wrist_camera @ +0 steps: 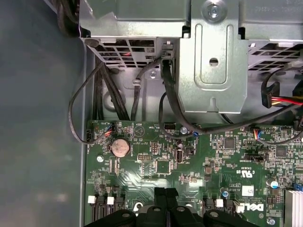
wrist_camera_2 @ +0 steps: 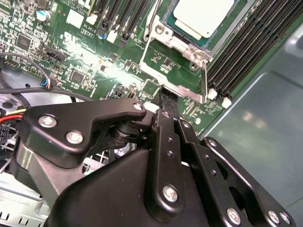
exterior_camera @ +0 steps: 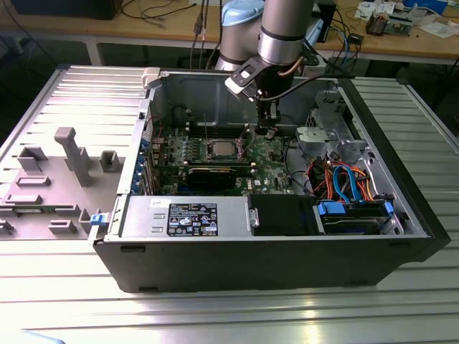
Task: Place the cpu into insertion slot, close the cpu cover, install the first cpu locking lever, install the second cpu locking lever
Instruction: 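Close the cpu cover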
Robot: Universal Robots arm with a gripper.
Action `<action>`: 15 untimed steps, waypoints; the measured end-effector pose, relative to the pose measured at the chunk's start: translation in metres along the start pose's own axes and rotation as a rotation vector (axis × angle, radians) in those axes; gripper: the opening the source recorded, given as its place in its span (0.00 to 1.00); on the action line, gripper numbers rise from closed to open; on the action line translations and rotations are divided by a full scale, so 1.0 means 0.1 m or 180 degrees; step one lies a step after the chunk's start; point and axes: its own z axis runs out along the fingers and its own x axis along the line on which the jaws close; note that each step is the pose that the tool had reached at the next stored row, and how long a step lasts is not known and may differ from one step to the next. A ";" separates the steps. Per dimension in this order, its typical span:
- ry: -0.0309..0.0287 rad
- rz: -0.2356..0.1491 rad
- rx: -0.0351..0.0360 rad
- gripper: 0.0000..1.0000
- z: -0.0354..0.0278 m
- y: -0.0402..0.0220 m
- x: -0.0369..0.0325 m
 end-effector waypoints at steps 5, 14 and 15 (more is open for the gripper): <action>0.0000 0.0000 0.0000 0.11 0.000 -0.057 0.002; 0.0000 0.0000 0.0000 0.11 0.001 -0.108 0.004; 0.0000 0.0000 0.0000 0.11 0.001 -0.110 0.004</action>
